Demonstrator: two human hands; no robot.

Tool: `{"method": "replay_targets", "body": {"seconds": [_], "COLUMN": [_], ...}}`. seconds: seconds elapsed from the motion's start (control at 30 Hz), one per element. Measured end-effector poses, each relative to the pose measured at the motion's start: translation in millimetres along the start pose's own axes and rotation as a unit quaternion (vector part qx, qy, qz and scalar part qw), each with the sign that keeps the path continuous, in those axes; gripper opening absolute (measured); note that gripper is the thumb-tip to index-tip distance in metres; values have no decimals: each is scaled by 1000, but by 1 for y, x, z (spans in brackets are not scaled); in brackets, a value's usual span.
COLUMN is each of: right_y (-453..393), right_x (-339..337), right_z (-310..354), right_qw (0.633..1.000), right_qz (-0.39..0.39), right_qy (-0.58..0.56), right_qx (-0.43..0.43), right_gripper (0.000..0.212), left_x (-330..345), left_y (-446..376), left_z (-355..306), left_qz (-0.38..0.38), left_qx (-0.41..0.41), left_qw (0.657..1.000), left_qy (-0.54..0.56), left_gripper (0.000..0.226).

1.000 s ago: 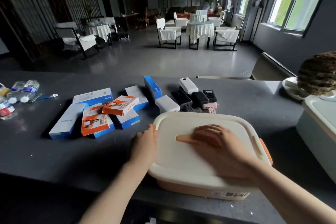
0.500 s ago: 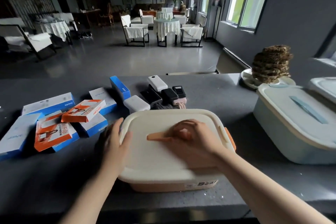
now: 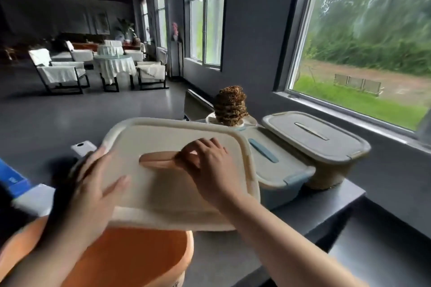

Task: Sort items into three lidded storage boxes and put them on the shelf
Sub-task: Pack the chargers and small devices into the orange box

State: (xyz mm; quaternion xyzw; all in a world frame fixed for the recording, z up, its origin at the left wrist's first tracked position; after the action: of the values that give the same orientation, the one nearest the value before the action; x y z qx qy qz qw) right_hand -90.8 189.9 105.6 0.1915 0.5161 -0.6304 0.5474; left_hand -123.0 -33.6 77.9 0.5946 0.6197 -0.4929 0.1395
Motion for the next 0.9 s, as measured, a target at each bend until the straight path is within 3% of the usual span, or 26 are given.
{"method": "replay_targets", "body": {"seconds": [0.03,0.17,0.33,0.6,0.8,0.9], "right_y": [4,32,34,18,-3,-2], "right_x": [-8,-39,-61,-54,-33,-27], "right_z": [-24,-140,-230,-275,-266,-274], "right_qw": [999,978,945,924,934,928], "right_qz": [-20,-77,-103,-62,-16,-5], "right_qy": [16,19,23,137,157,141], "right_qx": [39,195,311,352,320,345], "right_gripper": [20,8,17,24,44,40], "left_x": [9,98,201,284,274,261], "left_y": [-8,-40,-72,-82,-90,-86], "left_z": [-30,-120,-173,-185,-160,-149], "left_qz": [3,160,298,352,345,354], "left_qx": [36,83,75,44,16,0], "left_qw": [999,983,952,935,938,935], "left_qy": [-7,-21,22,1,-15,-4], "left_gripper": [63,54,55,59,54,56]}}
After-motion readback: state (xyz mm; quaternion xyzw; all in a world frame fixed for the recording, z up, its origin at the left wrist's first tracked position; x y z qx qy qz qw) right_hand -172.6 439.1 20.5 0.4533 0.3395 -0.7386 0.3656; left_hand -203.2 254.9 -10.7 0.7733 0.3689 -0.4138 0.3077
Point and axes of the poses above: each hand's wrist, its own y-axis away from the middle knuckle, its own x-axis out of the palm, z = x × y, the point moved 6 cm from there along -y, towards the middle knuckle, and after that the axes turned 11 degrees about z, right-handed, at the moved point
